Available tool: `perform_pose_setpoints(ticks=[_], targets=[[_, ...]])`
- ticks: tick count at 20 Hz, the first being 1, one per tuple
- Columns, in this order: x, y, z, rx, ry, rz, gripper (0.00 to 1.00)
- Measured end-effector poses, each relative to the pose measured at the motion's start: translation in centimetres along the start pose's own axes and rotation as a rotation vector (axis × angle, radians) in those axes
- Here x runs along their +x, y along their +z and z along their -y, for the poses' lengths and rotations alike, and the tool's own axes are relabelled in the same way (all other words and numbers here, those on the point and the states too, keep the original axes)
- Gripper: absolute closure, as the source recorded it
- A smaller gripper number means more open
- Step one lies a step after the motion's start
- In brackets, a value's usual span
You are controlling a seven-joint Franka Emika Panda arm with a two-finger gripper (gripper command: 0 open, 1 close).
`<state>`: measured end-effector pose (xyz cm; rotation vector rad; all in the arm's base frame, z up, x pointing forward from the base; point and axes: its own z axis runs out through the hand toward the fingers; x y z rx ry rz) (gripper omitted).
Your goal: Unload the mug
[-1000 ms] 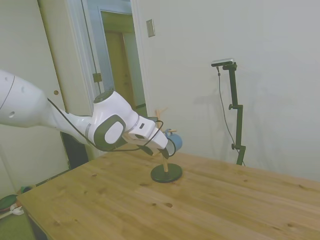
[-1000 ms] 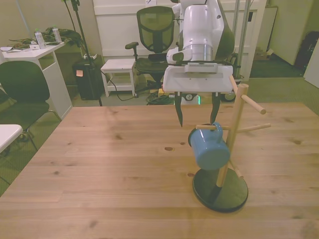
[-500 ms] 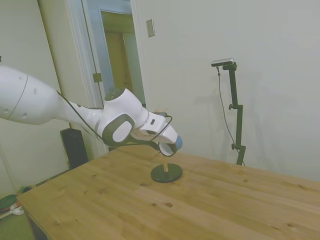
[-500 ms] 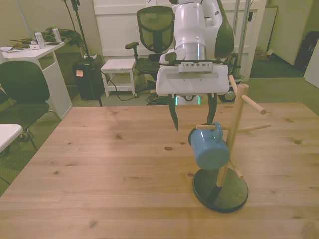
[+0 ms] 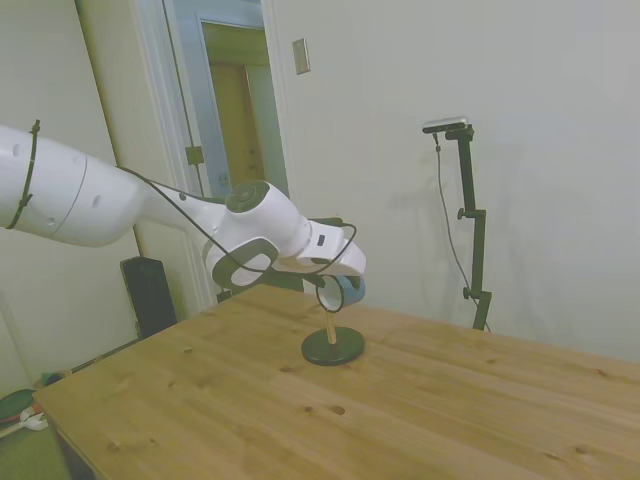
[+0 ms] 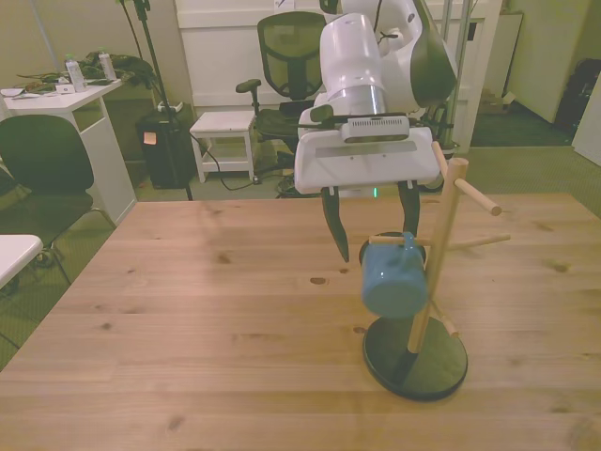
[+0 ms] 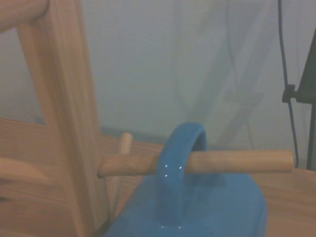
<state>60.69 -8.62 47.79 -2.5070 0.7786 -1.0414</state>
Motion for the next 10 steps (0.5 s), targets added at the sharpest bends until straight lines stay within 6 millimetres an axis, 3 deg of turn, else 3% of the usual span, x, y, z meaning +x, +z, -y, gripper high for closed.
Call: perform_pose_setpoints(ticks=[10], targets=[[1.4, 0.7, -1.6, 0.033, -0.056, -0.024, 0.0]])
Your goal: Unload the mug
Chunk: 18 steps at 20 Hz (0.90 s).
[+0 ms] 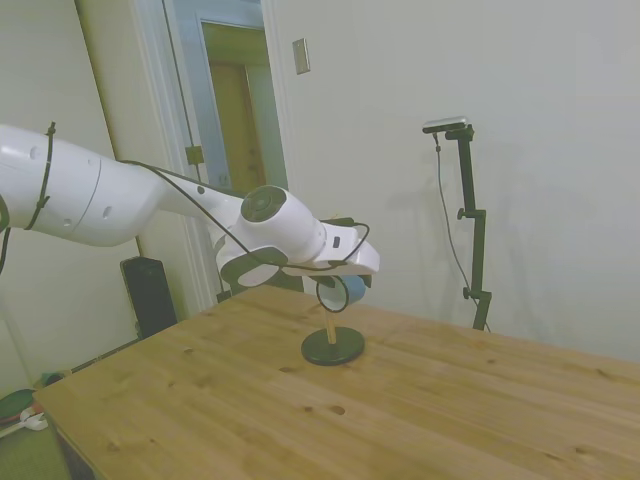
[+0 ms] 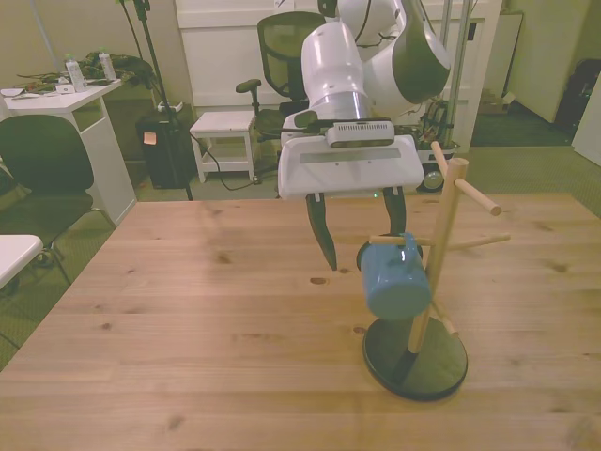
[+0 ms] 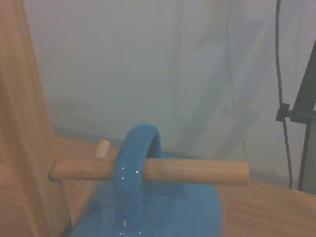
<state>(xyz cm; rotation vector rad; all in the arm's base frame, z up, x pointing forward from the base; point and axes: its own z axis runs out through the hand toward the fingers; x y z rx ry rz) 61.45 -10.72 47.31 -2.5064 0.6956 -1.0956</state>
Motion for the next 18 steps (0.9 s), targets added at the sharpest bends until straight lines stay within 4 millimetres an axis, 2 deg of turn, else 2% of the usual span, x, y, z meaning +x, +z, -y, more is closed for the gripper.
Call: perform_pose_setpoints(ticks=[8, 9, 18], targets=[[0.5, 1.4, -0.1, 0.021, -0.026, 0.001, 0.0], [0.6, 1.6, -0.2, 0.023, -0.029, 0.003, 1.0], [0.9, 1.8, -0.4, 0.04, -0.04, 0.017, 1.0]])
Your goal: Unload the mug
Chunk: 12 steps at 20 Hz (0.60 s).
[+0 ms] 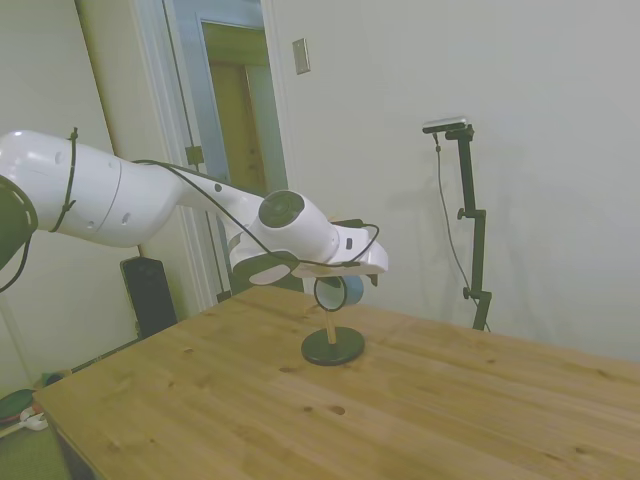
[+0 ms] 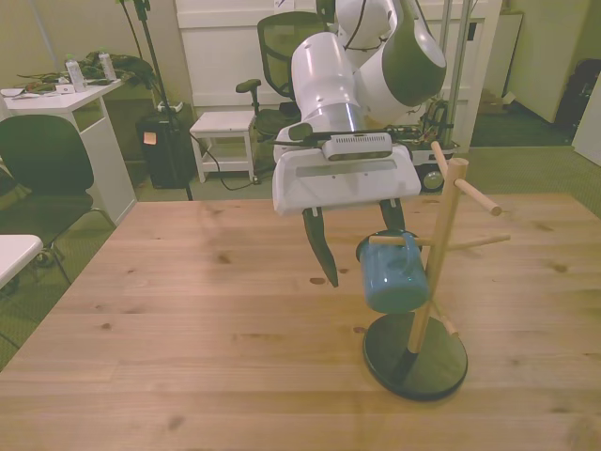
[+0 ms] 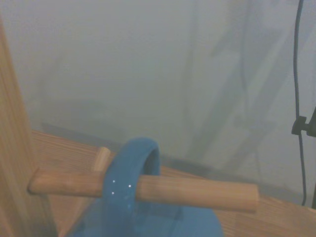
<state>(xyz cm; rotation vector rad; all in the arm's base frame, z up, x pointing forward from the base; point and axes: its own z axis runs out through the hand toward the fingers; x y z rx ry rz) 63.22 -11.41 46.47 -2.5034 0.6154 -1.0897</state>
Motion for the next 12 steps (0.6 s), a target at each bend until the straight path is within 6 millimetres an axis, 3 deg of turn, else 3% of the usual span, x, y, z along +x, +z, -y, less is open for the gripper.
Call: perform_pose_setpoints(ticks=[12], targets=[[-0.13, 0.07, 0.11, 0.008, -0.009, 0.015, 1.0]])
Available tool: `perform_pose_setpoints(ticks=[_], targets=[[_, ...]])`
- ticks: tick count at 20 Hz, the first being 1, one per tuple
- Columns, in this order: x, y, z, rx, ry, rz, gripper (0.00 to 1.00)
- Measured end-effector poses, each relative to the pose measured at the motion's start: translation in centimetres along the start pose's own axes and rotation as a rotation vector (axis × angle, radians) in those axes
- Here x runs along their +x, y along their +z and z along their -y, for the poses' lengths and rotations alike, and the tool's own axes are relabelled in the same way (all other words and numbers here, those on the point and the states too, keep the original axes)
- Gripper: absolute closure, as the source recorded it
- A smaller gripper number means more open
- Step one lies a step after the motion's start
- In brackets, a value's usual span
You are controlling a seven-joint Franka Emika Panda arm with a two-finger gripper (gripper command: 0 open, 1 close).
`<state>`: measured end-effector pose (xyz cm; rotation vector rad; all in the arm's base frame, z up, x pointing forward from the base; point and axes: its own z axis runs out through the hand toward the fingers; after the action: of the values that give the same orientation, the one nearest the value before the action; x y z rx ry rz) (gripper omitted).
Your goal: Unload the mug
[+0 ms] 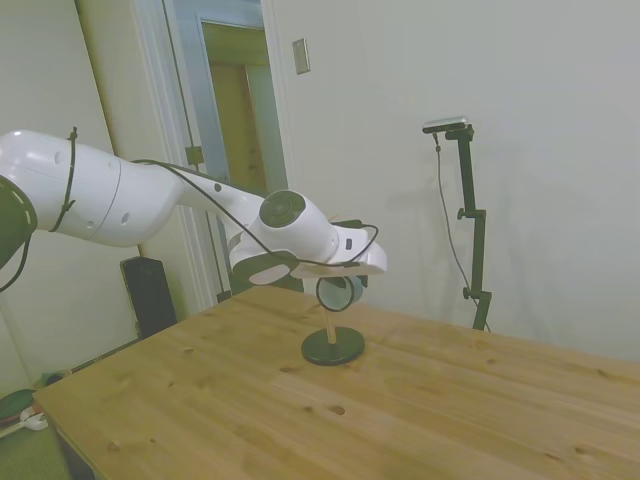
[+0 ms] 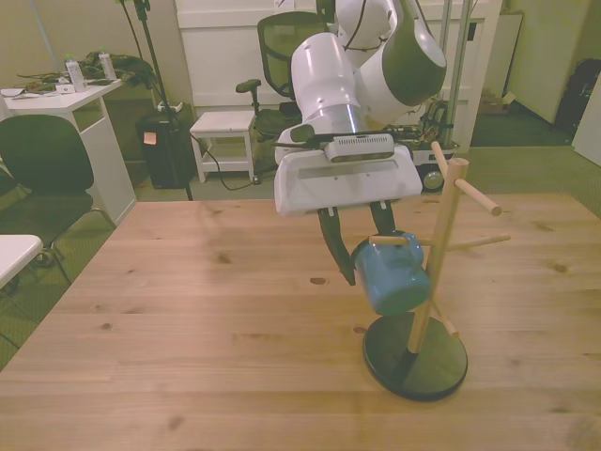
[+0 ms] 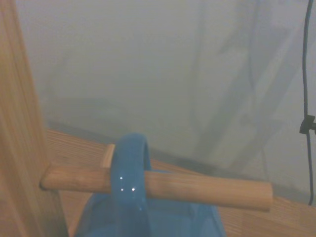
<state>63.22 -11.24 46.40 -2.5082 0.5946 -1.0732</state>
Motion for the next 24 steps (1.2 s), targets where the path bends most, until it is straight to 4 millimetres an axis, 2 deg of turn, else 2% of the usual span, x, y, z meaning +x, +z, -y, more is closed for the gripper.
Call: perform_pose_setpoints(ticks=[16, 24], targets=[[0.2, -0.2, -0.6, 0.0, -0.009, 0.008, 1.0], [1.4, -2.2, -0.8, 0.026, 0.02, 0.0, 1.0]])
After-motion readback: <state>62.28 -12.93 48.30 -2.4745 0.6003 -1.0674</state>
